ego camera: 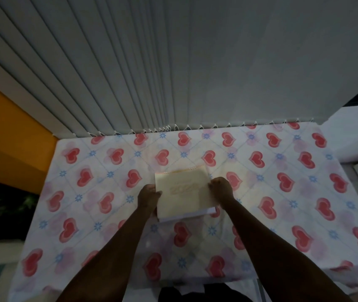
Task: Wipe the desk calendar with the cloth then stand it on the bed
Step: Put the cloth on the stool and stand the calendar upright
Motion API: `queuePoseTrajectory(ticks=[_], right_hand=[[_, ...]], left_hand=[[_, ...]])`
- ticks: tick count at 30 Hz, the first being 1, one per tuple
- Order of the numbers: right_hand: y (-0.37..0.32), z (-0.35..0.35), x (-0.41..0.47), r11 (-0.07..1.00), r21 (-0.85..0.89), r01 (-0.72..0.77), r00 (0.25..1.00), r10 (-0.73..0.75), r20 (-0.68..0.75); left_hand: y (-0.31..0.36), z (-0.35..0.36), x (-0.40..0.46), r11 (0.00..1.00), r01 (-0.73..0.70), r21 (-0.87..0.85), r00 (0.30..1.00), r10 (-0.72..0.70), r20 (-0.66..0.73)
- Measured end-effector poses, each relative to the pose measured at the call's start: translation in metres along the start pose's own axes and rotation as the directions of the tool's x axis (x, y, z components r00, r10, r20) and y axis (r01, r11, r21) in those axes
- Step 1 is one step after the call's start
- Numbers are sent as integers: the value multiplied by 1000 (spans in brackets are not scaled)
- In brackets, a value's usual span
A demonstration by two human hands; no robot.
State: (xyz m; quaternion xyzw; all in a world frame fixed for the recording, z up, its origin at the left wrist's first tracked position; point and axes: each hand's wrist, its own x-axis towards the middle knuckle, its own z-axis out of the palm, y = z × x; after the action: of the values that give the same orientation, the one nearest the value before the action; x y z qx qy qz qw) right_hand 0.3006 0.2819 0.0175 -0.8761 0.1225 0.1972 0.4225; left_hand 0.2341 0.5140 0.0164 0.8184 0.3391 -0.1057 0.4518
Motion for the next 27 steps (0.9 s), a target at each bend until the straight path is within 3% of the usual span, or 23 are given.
queuePoseTrajectory(ticks=[5,11,20,27], right_hand=[[2,4,-2,992,-123,9,999,-4,47],[-3,7,-3,997,21,-78,996,77,36],[-5,8,-7,966,230,-122,992,126,0],[-9,-2,-13,966,222,-136,991,131,37]], left_hand=[[-4,3,-4,1000,6,-8,1000,-5,28],[-3,6,-10,999,-18,42,1000,18,10],[-6,2,-18,996,-9,-89,999,5,-45],[-1,5,-27,983,16,-185,990,-41,-136]])
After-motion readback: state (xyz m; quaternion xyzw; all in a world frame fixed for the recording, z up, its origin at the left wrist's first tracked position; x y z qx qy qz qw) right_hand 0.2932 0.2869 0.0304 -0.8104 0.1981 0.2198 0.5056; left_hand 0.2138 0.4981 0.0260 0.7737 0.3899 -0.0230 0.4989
